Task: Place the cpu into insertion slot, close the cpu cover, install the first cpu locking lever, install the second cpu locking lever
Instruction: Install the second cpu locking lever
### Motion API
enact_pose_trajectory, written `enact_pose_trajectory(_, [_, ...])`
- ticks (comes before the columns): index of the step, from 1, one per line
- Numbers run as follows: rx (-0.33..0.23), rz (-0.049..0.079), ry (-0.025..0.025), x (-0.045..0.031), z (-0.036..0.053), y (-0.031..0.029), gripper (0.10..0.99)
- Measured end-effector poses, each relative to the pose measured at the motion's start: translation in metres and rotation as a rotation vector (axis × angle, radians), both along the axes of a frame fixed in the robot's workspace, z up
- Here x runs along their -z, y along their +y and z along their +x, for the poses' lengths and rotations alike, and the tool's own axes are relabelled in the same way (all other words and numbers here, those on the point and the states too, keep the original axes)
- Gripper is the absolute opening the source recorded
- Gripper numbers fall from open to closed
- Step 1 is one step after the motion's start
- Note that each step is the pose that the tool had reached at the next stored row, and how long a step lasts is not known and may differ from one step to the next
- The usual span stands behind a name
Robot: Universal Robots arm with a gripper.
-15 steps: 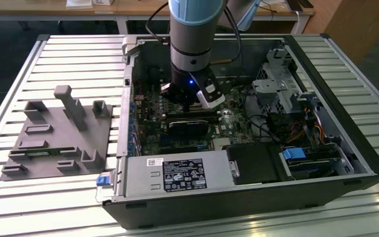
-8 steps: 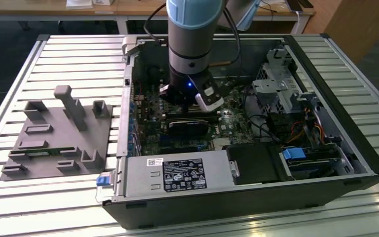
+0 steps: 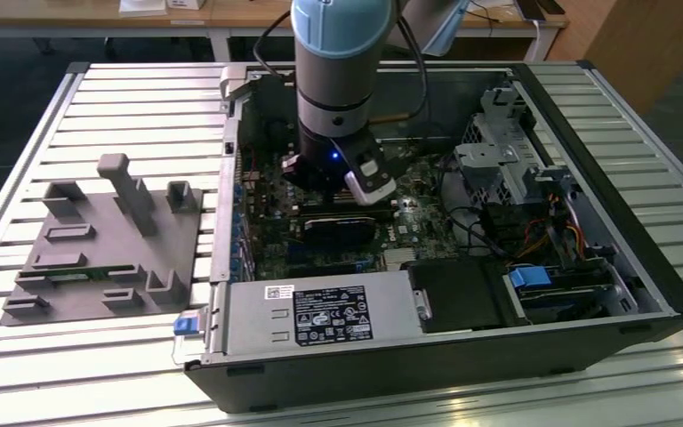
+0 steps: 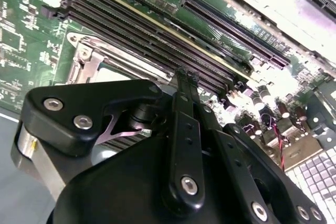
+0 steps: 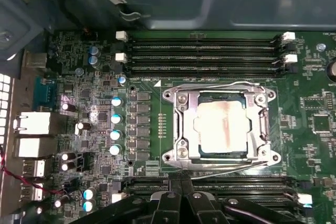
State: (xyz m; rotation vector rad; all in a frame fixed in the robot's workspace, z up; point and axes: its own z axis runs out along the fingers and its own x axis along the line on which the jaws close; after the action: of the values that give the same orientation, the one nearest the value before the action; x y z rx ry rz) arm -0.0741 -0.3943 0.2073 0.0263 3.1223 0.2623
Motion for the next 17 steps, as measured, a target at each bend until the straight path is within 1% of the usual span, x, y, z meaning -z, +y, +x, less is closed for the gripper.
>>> enact_pose_trajectory(2, [0.000, 0.003, 0.0000, 0.0028, -0.0001, 0.0000, 0.106])
enact_pose_trajectory(7, [0.000, 0.019, 0.0000, 0.0071, -0.0005, 0.0000, 0.106])
enact_pose_trajectory(11, [0.000, 0.041, 0.0000, 0.0088, -0.0012, 0.0000, 0.106])
enact_pose_trajectory(12, [0.000, 0.045, 0.0000, 0.0092, -0.0014, 0.0000, 0.106])
enact_pose_trajectory(17, [0.000, 0.054, 0.0001, 0.0110, -0.0030, -0.0001, 0.106])
